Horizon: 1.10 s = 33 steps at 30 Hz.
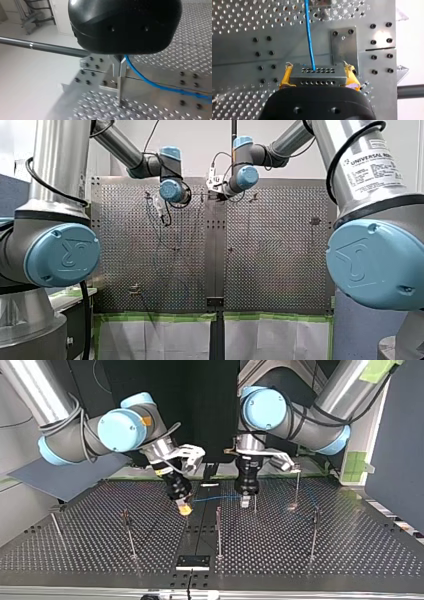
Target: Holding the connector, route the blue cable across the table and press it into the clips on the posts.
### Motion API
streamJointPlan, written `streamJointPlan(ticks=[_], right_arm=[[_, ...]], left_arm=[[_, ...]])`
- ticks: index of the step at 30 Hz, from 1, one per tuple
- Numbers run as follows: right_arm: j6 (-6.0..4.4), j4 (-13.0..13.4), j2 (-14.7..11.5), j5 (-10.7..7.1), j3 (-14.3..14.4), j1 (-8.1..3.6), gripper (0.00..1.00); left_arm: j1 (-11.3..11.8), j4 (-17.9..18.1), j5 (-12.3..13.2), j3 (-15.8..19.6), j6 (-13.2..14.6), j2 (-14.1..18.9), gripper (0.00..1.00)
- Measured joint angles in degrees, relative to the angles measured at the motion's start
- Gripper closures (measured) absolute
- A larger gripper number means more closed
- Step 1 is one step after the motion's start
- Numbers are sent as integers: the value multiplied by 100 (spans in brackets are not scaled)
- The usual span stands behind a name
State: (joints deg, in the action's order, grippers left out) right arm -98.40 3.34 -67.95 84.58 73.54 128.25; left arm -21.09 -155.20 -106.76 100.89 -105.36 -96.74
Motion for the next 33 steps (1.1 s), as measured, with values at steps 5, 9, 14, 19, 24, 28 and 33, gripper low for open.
streamJointPlan(ticks=[5,9,14,19,24,28,33], right_arm=[[-52,3,10,-160,-118,-40,100],[-116,3,12,-194,-178,-79,100],[-151,1,13,-202,-194,-129,100],[-177,2,19,-200,-194,-171,100],[-181,6,47,-199,-196,-192,100],[-181,11,64,-203,-196,-206,100],[-181,32,82,-210,-196,-236,100]], left_arm=[[22,7,-27,-115,19,-106,99],[42,-7,-50,-222,23,-116,99],[87,-13,82,-284,19,-124,99],[122,-11,272,-357,20,-272,99],[163,97,325,-476,0,-508,99],[213,121,375,-576,-38,-574,99],[300,78,514,-767,-81,-589,99]])
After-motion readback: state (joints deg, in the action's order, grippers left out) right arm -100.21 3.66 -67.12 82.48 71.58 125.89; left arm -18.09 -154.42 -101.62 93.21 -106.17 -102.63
